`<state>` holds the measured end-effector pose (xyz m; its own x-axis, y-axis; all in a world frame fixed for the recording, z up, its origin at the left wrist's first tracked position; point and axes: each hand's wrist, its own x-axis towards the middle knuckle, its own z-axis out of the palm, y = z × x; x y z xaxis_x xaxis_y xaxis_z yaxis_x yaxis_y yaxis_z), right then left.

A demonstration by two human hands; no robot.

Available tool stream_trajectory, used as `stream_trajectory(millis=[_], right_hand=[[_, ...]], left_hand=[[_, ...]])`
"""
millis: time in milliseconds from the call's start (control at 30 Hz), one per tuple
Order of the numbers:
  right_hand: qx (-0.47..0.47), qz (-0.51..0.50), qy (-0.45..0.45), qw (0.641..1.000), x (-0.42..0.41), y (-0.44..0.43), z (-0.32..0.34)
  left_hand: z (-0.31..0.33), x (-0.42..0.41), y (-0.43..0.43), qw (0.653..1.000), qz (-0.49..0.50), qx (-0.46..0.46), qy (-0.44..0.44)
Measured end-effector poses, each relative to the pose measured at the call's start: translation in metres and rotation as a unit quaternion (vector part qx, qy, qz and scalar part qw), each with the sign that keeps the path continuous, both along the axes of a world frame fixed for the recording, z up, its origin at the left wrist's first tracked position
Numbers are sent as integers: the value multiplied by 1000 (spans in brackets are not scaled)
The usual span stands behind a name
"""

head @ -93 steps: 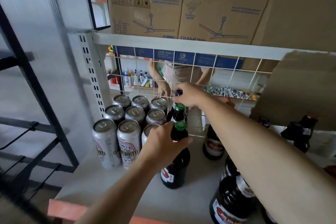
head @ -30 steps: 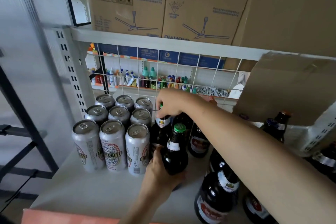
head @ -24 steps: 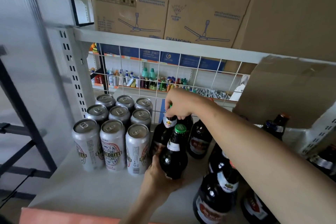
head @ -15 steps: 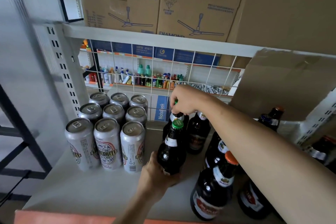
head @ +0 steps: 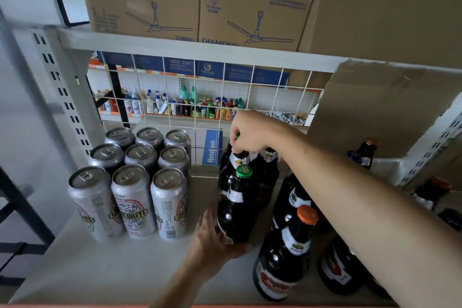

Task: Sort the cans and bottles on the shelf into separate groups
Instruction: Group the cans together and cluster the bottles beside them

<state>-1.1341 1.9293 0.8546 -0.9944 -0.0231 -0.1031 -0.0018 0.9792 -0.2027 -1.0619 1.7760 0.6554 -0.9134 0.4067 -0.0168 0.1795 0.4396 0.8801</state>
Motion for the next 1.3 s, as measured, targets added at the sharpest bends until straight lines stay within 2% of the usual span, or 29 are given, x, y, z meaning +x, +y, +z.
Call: stream_trajectory(millis=[200,467,533,600,667,767,833,933,1033,1133,1200,1300], right_hand=[[-21,-14,-13,1000,7,-2,-7],[-63,-11,-38,997,19,5,-2],[-106,-14,4,994,26,11,0],[-113,-41,92,988,30,25,2],[-60,-97,137,984,30,43,0],[21,-144,52,988,29,60,-7],[13,-137,18,990,31,60,-10],[-52,-134,24,989,29,63,-12],[-31,-133,36,990,23,63,-19],[-27,-150,55,987,16,63,-21],[-28,-164,66,984,11,64,-22],[-16,-173,76,982,5,63,-24]], left_hand=[[-2,-17,1,994,-101,40,-26],[-8,-20,-1,992,-121,16,-44],[-8,-16,-5,993,-111,5,-37],[-10,-13,-9,994,-105,1,-35],[-11,-8,-14,994,-95,-25,-41],[-10,-3,-23,993,-81,-79,-37],[-4,1,-27,986,-75,-145,-20],[0,5,-29,970,-99,-223,2],[2,6,-32,950,-107,-293,-13],[7,3,-32,912,-136,-386,1],[9,-3,-30,899,-155,-410,10],[16,-9,-27,897,-172,-406,2]])
